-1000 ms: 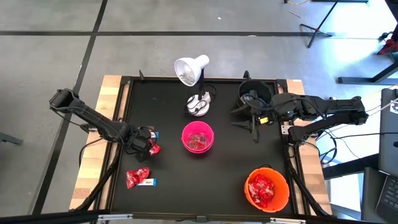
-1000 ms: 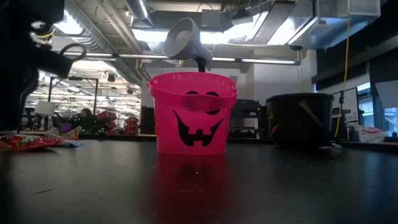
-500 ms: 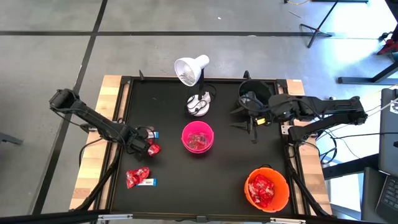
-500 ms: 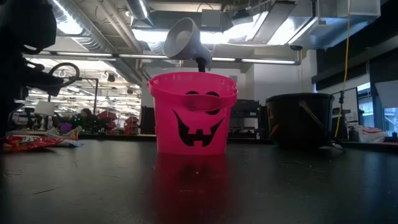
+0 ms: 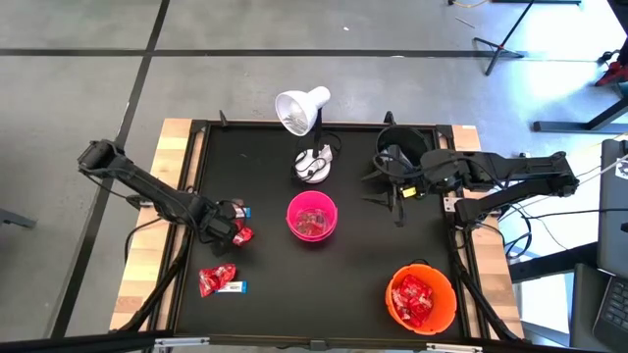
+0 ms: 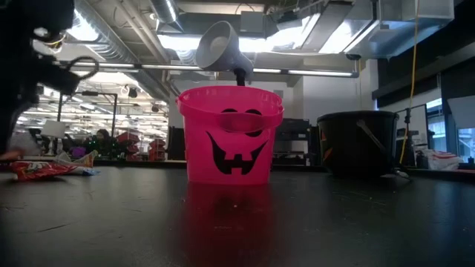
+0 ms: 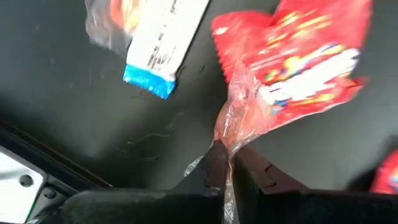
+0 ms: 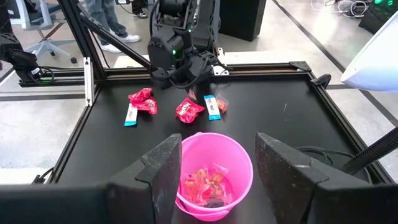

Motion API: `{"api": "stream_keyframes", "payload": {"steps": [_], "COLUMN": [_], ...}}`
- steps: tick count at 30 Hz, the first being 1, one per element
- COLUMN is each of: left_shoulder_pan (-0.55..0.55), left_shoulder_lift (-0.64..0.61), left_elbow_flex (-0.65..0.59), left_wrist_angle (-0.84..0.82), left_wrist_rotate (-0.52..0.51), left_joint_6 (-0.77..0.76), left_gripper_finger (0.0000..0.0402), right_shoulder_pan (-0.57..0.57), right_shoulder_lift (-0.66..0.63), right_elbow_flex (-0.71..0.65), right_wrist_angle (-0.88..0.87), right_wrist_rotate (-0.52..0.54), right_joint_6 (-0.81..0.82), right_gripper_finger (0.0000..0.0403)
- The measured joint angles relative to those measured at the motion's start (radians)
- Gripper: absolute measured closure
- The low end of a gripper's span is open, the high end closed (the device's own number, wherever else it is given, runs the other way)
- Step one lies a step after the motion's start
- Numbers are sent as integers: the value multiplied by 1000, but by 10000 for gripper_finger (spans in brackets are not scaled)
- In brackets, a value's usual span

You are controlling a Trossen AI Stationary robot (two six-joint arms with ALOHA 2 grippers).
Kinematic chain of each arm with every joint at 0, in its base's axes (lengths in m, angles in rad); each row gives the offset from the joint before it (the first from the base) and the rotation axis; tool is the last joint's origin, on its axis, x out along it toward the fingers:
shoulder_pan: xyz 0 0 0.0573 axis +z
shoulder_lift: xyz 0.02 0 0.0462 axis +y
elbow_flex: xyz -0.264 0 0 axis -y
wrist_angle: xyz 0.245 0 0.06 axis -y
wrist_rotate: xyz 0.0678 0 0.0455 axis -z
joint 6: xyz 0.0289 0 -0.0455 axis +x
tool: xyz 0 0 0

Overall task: Sort candy
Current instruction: Put the orange gummy into the pink bucket

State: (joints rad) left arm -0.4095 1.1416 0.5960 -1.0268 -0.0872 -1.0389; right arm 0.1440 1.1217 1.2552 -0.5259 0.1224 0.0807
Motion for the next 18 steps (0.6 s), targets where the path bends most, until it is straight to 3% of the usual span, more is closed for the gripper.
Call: {"api": "stream_keyframes", "payload": {"steps": [5,9,13,18], "left_shoulder_pan": [0,-1,-13,-27], "left_shoulder_lift": [0,0,0,0], "left_elbow_flex": [112,208,279,291], "left_wrist_angle": [-56,-39,93,410], "left_wrist_rotate": [-35,-126,-256,-352], "left_joint_6": [31,84,213,487], "left_gripper_finger": [401,401,400,401], "right_shoulder_pan": [0,0,0,0], "right_shoulder_lift": [0,0,0,0], "right_elbow_flex": [0,0,0,0], "right_wrist_angle": [0,0,0,0], "right_wrist_rotate": [0,0,0,0], "right_joint_6": [0,0,0,0], "right_gripper_finger": [205,205,205,205]}}
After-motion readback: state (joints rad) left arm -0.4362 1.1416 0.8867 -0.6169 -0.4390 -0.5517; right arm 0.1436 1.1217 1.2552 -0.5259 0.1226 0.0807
